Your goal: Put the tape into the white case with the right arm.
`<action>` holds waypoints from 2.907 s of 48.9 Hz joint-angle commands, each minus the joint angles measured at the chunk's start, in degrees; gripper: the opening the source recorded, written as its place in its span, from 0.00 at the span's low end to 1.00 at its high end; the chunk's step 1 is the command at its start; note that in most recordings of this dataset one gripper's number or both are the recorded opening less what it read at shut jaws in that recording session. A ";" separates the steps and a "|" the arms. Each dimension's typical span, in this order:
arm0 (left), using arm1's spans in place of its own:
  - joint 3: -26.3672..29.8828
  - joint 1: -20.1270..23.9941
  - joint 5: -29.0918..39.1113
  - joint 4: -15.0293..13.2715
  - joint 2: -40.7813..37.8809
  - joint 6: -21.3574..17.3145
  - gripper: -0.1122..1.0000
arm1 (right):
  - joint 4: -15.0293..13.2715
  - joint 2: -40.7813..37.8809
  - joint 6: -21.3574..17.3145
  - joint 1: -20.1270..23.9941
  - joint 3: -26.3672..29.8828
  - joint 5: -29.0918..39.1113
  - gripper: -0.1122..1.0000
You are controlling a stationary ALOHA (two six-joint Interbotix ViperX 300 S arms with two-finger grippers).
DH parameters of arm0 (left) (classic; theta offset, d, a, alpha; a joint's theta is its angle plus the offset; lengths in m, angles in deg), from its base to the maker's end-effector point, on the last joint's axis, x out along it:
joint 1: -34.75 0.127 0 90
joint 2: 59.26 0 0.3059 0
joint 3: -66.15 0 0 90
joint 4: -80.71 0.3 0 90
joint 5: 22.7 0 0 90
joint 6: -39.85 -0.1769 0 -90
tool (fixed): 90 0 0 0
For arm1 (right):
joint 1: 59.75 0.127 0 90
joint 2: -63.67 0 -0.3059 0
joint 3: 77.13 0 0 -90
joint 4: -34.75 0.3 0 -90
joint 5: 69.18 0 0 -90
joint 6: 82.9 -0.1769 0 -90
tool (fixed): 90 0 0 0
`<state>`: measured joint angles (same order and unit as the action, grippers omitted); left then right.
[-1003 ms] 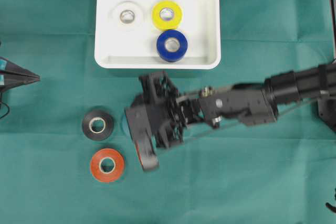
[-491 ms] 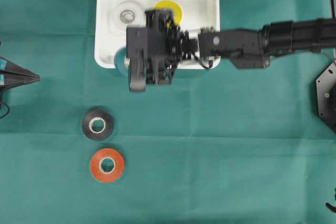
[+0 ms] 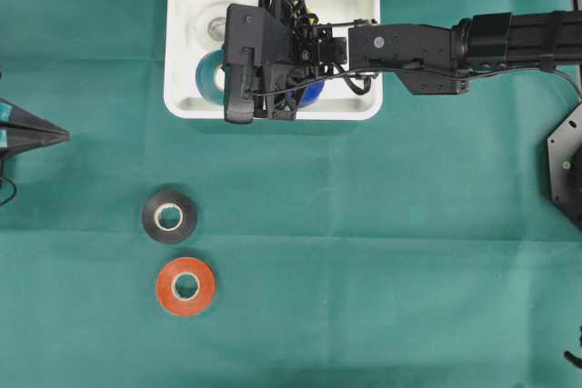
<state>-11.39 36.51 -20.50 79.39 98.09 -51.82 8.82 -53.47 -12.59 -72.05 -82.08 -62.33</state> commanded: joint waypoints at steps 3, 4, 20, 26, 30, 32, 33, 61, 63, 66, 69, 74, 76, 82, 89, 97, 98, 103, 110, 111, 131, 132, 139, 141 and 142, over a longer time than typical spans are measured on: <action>0.70 0.18 -0.53 -0.09 -0.44 0.09 0.10 | -0.18 1.58 -0.09 -0.70 0.62 -0.09 0.10; 0.70 0.18 -0.53 -0.09 -0.44 0.09 0.10 | -0.18 1.58 -0.18 -0.70 0.62 -0.09 0.10; 0.70 0.18 -0.44 -0.09 -0.44 0.09 0.10 | -0.18 1.41 0.09 -0.53 0.44 -0.09 0.32; 0.70 0.18 -0.53 -0.09 -0.44 0.09 0.10 | -0.18 1.49 0.18 -0.35 0.09 0.00 0.65; 0.70 0.18 -0.44 -0.09 -0.44 0.09 0.10 | -0.18 1.67 0.18 -0.35 -0.53 0.00 0.59; 0.70 0.18 -0.53 -0.09 -0.44 0.09 0.10 | -0.18 2.02 0.18 -0.35 -0.97 -0.09 0.55; 0.70 0.18 -0.53 -0.18 -0.44 0.09 0.10 | -0.18 2.11 0.18 -0.35 -1.23 0.00 0.55; 0.79 0.18 -0.53 -0.09 -0.44 0.09 0.10 | -0.18 18.02 0.18 -0.35 -21.01 0.18 0.55; 0.70 0.18 -0.44 -0.09 -0.35 0.09 0.10 | -0.18 19.51 0.18 -0.35 -22.76 0.09 0.55; 0.70 0.18 -0.53 -0.09 -0.35 0.09 0.10 | -0.18 21.71 0.09 -0.35 -25.40 -0.09 0.55; 0.70 0.18 -0.44 -0.09 -0.35 0.09 0.10 | -0.18 23.91 0.00 -0.35 -27.95 -0.53 0.55; 0.70 0.18 -0.44 -0.09 -0.35 0.00 0.10 | -0.18 28.04 -0.09 -0.35 -32.43 -2.37 0.55; 0.70 0.18 -0.53 -0.09 -0.35 0.00 0.10 | -0.18 29.53 -0.09 -0.35 -34.10 -3.16 0.55; 0.79 0.18 -0.53 -0.09 -0.26 0.00 0.10 | 0.09 33.57 -0.09 -0.35 -38.67 -5.89 0.55; 0.70 0.18 -0.44 -0.09 -0.35 0.09 0.10 | 0.35 37.88 -0.26 -0.35 -43.24 -7.38 0.55; 0.70 0.18 -0.44 -0.09 -0.35 0.09 0.10 | 0.44 42.63 -0.26 -0.35 -47.64 -7.47 0.55; 0.70 0.18 -0.44 -0.09 -0.35 0.09 0.10 | 0.44 43.24 -0.26 -0.35 -48.08 -7.47 0.55; 0.79 0.18 -0.44 -0.09 -0.35 0.09 0.10 | 0.53 46.58 -0.26 -0.35 -50.80 -7.47 0.55; 0.79 0.18 -0.53 -0.09 -0.35 0.09 0.10 | 0.53 53.00 -0.35 -0.35 -55.11 -7.47 0.55; 0.79 0.18 -0.44 -0.09 -0.35 0.09 0.10 | 0.53 53.96 -0.35 -0.35 -55.81 -7.47 0.55; 0.79 0.18 -0.53 -0.09 -0.35 0.09 0.10 | 0.70 70.14 -7.29 -0.35 -64.95 -7.21 0.54; 0.79 0.18 -0.53 -0.09 -0.35 0.09 0.10 | 0.70 70.40 -7.29 -0.35 -65.04 -7.29 0.54; 0.79 0.18 -0.53 -0.09 -0.35 0.09 0.10 | 0.53 71.19 -7.12 -0.26 -65.21 -7.38 0.54; 0.79 0.18 -0.44 -0.09 -0.35 0.09 0.10 | 0.44 71.02 -7.12 0.00 -65.21 -7.47 0.54; 0.79 0.18 -0.44 -0.09 -0.35 0.09 0.10 | 0.44 70.93 -7.12 0.18 -65.21 -7.47 0.54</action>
<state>-11.48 36.51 -20.50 79.39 98.18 -51.82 9.52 17.90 -19.71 -72.40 -147.91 -69.27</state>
